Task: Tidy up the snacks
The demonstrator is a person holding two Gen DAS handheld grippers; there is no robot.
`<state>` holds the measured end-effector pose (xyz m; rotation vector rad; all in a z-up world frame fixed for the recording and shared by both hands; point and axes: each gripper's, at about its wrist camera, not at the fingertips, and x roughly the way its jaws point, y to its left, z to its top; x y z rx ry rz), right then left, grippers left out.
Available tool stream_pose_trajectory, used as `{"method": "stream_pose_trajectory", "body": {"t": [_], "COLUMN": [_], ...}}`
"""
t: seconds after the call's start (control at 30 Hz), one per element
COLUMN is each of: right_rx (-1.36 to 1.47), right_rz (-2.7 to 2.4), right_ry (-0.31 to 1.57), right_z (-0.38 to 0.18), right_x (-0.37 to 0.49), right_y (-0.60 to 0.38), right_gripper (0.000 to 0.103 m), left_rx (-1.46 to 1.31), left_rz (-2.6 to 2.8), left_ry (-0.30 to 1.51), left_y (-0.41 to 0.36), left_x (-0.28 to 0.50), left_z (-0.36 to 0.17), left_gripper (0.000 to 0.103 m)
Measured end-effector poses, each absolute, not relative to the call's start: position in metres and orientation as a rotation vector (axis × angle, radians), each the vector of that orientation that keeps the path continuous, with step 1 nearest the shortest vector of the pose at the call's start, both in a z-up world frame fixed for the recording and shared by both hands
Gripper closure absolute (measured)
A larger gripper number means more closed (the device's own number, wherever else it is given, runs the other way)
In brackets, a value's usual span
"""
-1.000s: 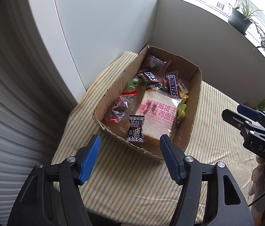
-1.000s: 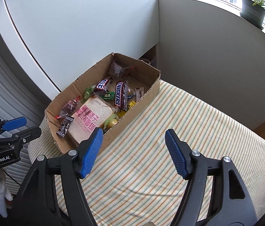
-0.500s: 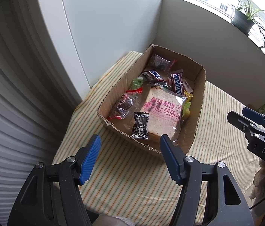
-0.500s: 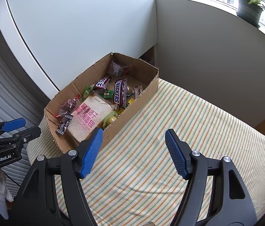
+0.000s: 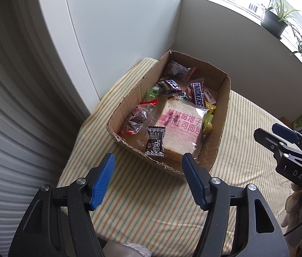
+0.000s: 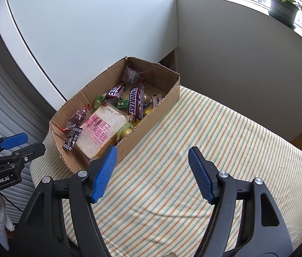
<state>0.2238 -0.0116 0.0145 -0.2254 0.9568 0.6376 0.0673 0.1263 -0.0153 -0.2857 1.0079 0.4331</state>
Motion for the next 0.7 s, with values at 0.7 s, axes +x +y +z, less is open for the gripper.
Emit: {"method": "stream_pose_trajectory", "body": {"t": [0.7], "right_rx": [-0.241], "right_rz": [0.633], "right_ry": [0.972], "right_z": [0.0115], "right_x": [0.2187], "right_y": [-0.0113], "right_gripper": [0.032], "left_rx": [-0.291], "left_rz": [0.445], "left_ry": [1.007], "left_y": [0.1274], "left_x": [0.0627], "left_z": [-0.0159], "left_gripper": [0.038]}}
